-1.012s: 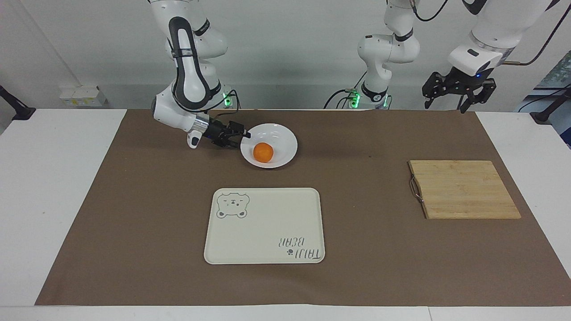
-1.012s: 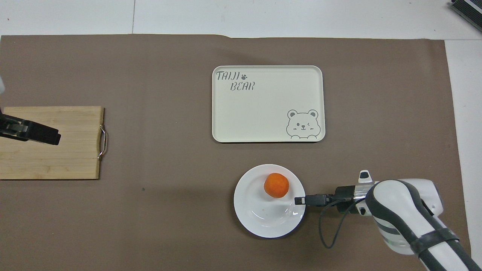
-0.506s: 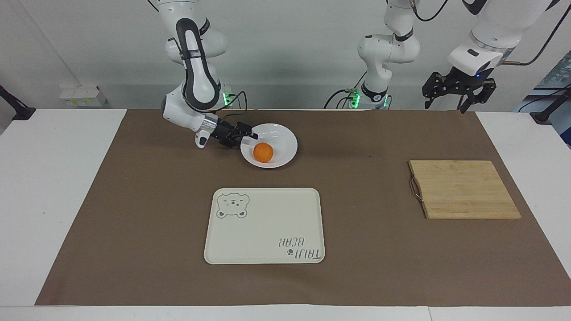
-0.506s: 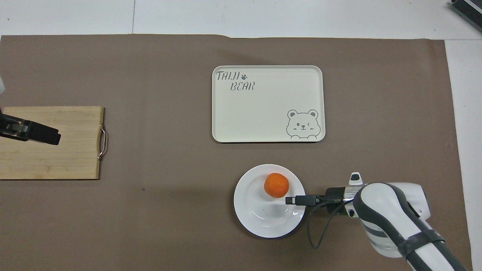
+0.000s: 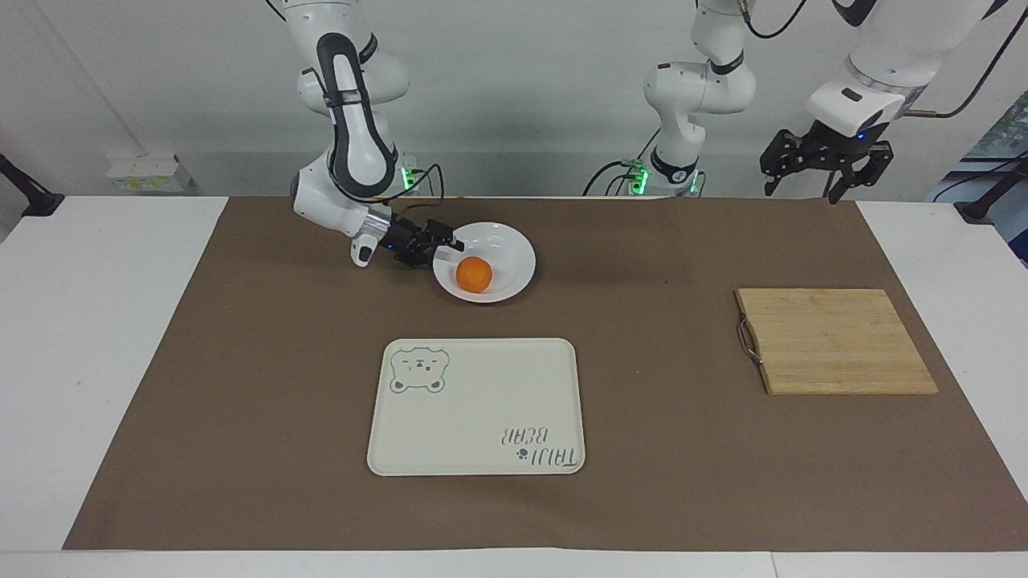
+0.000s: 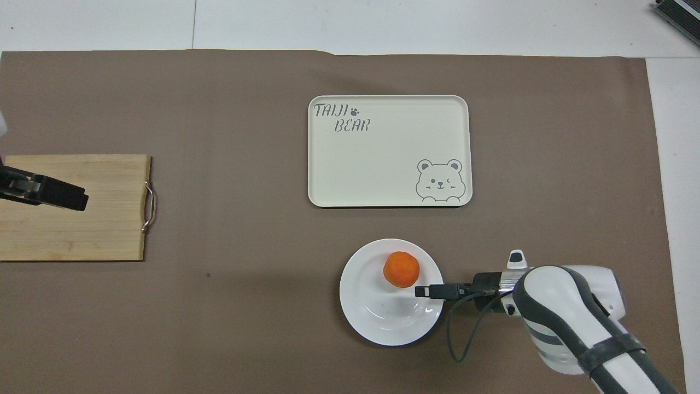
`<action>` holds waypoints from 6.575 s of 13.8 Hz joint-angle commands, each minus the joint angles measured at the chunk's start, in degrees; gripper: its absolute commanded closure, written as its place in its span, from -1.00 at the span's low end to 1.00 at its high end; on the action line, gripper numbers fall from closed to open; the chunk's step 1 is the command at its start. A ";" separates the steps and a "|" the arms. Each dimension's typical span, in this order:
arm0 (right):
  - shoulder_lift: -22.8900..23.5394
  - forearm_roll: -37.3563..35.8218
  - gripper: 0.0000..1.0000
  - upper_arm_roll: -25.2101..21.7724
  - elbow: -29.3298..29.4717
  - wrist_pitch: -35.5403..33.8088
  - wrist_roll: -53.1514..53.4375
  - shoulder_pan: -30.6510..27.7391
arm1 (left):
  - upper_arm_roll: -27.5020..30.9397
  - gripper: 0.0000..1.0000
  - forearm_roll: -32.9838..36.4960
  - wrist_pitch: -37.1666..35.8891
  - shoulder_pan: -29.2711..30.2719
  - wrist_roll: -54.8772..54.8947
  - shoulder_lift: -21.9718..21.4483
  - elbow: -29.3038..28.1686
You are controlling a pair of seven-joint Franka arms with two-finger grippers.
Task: Place orange and plate with both arms
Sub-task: 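Grip the plate rim with the right gripper, then slide the plate with the right gripper onto the bear tray, then open the right gripper and lift it off the plate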
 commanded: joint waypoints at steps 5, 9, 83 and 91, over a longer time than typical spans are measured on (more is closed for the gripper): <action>0.51 1.81 -0.13 -0.14 -0.51 1.37 -2.67 0.10 | -0.19 -1.00 0.93 -0.44 0.35 0.23 0.08 0.73; 0.51 1.81 0.46 -0.14 -0.51 1.73 -2.59 0.10 | -0.19 -1.00 0.93 -0.44 0.35 0.23 0.08 0.73; 44.19 -11.73 1.00 11.29 63.13 -13.03 12.97 -19.32 | -0.19 -1.00 0.93 -0.44 0.35 0.23 0.08 0.72; 43.41 -12.34 0.62 11.11 62.07 -13.74 12.88 -19.15 | -0.19 -1.00 0.93 -0.44 0.35 0.23 0.08 0.64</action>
